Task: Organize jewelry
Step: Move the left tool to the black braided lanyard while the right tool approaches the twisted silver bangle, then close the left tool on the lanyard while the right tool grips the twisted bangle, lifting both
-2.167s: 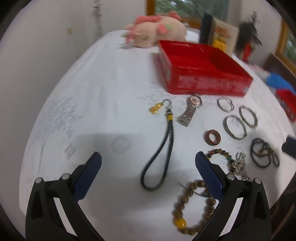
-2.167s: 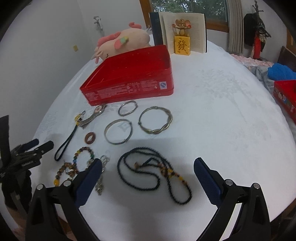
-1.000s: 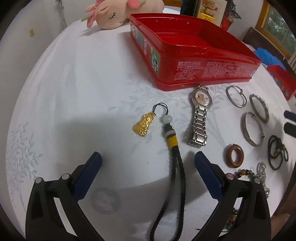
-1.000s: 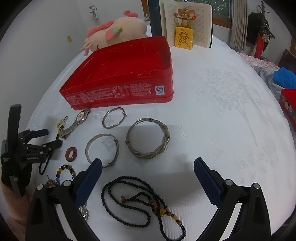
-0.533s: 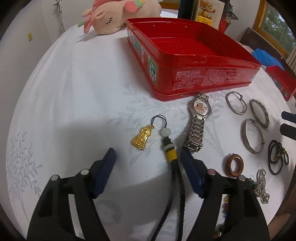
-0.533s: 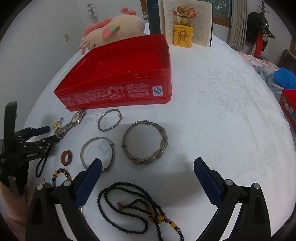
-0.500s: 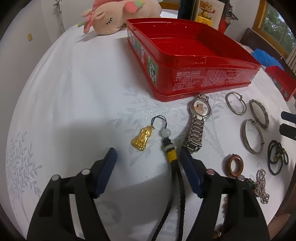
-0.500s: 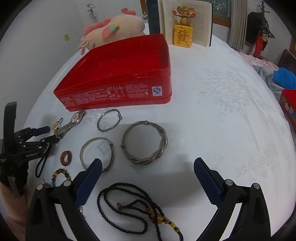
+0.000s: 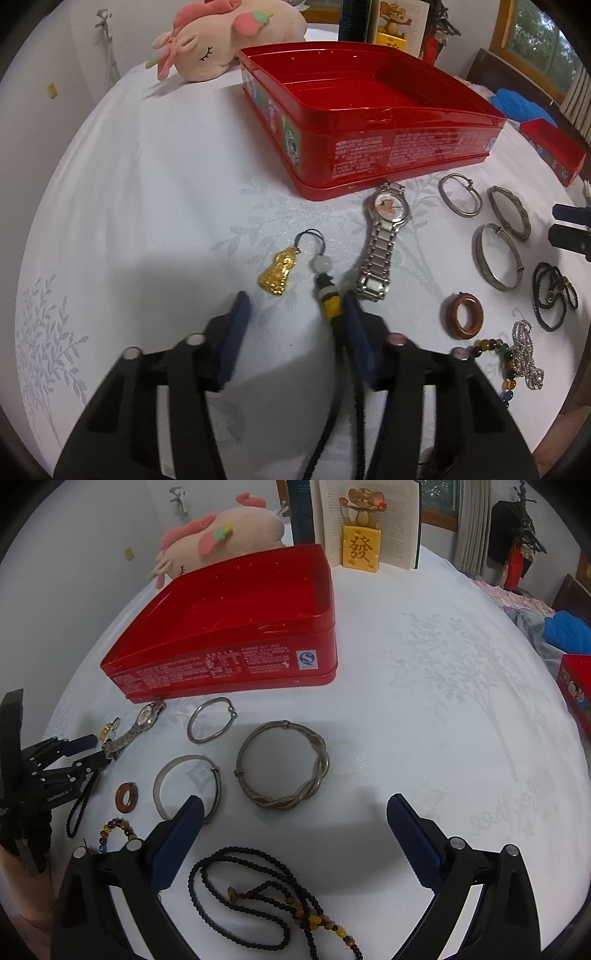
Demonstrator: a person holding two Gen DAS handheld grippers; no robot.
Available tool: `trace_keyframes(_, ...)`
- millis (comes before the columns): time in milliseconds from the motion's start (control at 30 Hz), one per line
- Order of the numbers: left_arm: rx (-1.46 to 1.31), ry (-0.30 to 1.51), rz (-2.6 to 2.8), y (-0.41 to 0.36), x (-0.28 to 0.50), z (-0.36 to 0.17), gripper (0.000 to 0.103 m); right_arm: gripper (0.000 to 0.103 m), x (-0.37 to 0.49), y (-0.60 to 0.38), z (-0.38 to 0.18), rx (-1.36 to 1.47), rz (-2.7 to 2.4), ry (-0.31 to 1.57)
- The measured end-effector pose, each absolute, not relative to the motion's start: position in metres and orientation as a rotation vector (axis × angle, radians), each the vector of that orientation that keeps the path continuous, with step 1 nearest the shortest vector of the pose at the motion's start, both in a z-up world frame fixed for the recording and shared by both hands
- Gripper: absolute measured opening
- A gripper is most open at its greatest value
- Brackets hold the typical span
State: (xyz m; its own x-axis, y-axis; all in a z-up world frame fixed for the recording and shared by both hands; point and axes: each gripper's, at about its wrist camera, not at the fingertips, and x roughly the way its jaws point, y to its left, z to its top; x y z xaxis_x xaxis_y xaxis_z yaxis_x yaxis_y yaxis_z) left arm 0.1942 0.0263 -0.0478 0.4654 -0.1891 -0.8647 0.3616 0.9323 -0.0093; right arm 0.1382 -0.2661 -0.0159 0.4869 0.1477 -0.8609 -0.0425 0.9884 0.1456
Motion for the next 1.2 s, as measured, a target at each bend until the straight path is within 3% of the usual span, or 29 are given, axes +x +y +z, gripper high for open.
trace_keyframes(33,0.179,1.035,-0.342,0.026,0.194,-0.047,0.032,0.099,0.139,-0.266,-0.017,0.109,0.114,1.06)
trace_keyframes(100,0.162,1.04,-0.342,0.026,0.194,-0.046,0.008,0.099,0.139,-0.267,-0.018,0.109,0.115,1.065)
trace_keyframes(400,0.135,1.034,-0.318,0.027,0.193,-0.046,0.007,0.096,0.149,-0.27,-0.016,0.041,0.086,1.04)
trace_keyframes(500,0.117,1.034,-0.309,0.03,0.193,-0.046,0.007,0.08,0.167,-0.285,-0.025,0.098,0.072,1.091)
trace_keyframes(767,0.079,1.031,-0.279,0.041,0.198,-0.044,0.007,0.062,0.192,-0.28,-0.038,-0.003,0.082,1.127)
trace_keyframes(867,0.074,1.03,-0.284,0.04,0.199,-0.043,0.007,0.044,0.194,-0.27,-0.038,-0.06,0.138,1.116)
trace_keyframes(933,0.068,1.03,-0.286,0.04,0.198,-0.043,0.007,0.02,0.194,-0.265,-0.038,-0.059,0.188,1.121)
trace_keyframes(1000,0.064,1.031,-0.286,0.041,0.199,-0.042,0.007,0.011,0.194,-0.26,-0.039,-0.067,0.217,1.126)
trace_keyframes(1200,0.054,1.028,-0.286,0.04,0.197,-0.039,0.007,0.008,0.19,-0.267,-0.035,0.004,0.246,1.122)
